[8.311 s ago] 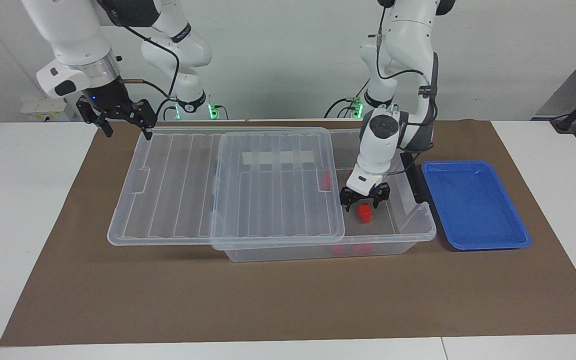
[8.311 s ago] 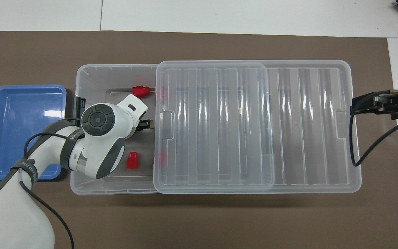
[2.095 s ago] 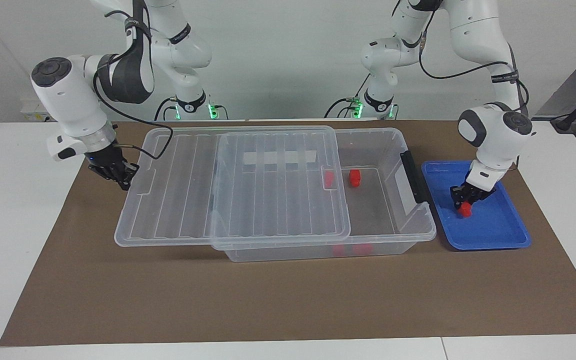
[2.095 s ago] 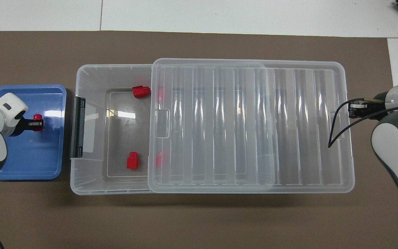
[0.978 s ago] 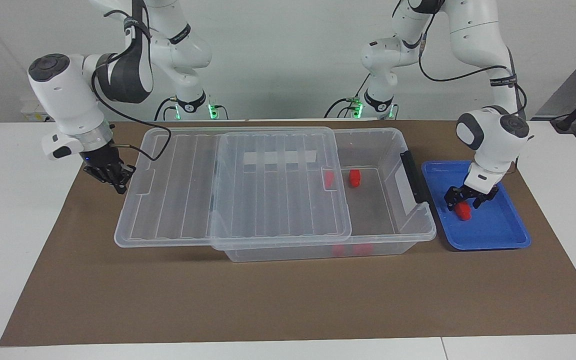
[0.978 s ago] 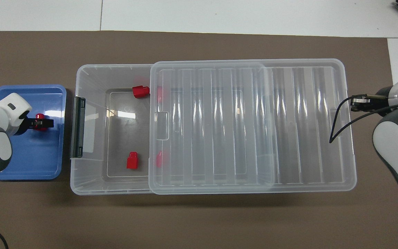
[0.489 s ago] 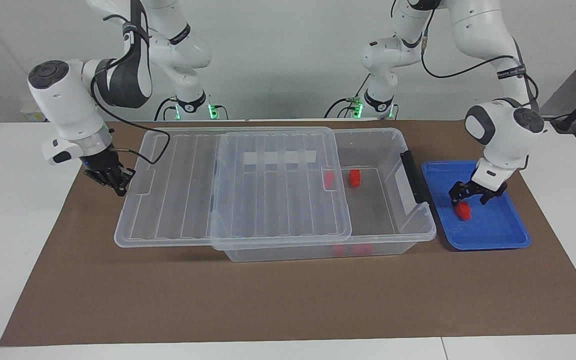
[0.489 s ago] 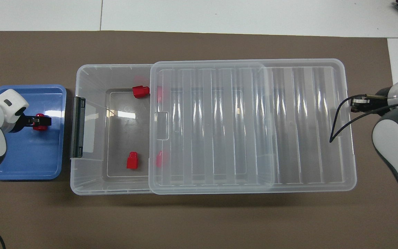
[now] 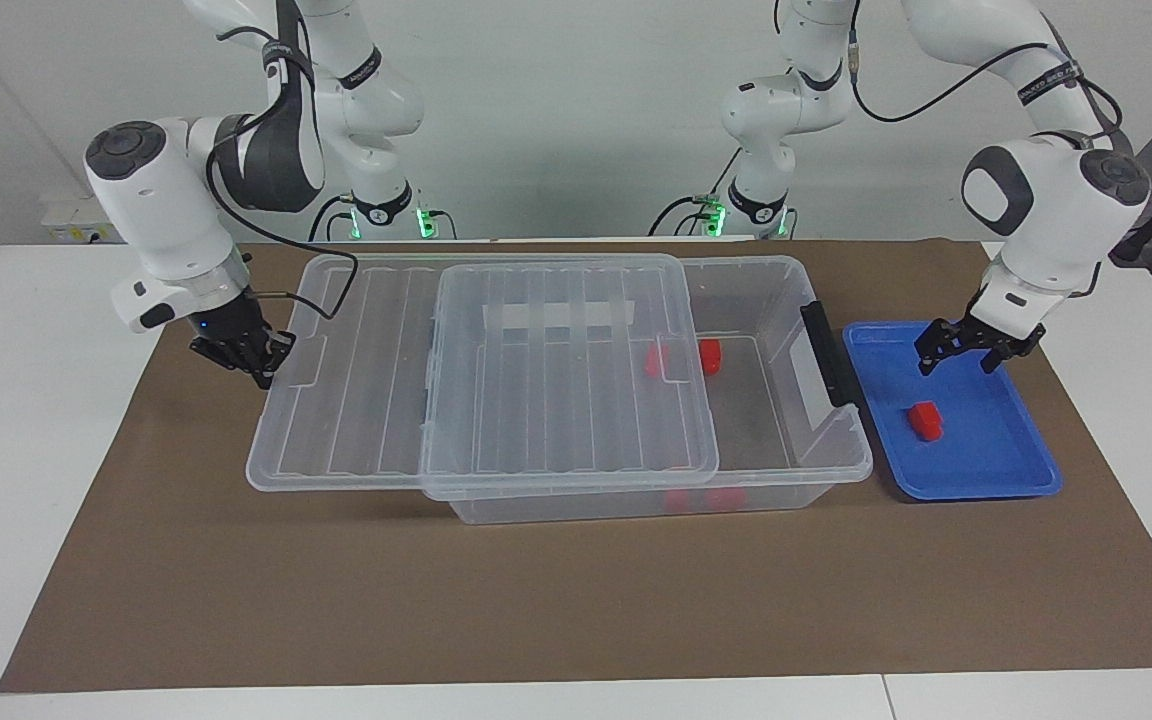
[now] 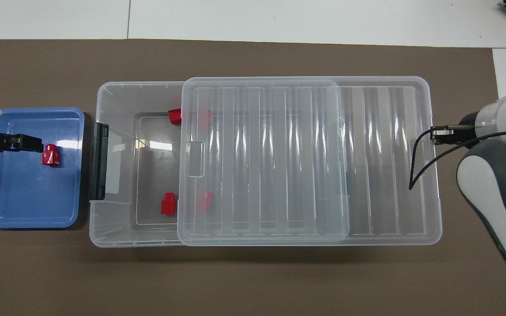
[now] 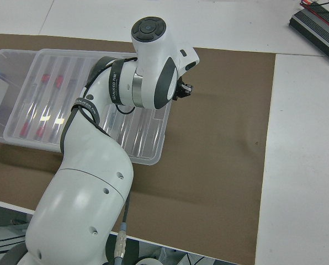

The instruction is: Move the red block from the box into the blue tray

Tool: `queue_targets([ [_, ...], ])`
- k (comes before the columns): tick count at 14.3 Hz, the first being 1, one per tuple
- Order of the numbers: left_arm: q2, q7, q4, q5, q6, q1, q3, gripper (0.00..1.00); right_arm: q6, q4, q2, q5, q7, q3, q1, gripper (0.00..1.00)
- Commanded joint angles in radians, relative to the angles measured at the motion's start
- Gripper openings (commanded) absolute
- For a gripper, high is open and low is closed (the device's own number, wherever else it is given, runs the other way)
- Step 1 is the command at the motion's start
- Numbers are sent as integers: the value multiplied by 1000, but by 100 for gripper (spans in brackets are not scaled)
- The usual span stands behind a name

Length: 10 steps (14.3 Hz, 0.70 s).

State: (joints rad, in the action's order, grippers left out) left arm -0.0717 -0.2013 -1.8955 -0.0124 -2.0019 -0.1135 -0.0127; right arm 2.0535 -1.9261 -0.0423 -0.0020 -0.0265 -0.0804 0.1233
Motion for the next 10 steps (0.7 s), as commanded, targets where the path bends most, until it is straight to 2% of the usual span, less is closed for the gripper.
queue_targets([
  [1,29,-3,78,23,118,23,-1,100,-22,-7,16,22,59,-1,-23,0],
  [5,107,39,75,43,158,35,37,100,-24,-7,19,24,53,-1,-85,0],
  [10,124,43,72,40,149,46,36,100,-19,-7,21,24,-29,-1,-171,0],
])
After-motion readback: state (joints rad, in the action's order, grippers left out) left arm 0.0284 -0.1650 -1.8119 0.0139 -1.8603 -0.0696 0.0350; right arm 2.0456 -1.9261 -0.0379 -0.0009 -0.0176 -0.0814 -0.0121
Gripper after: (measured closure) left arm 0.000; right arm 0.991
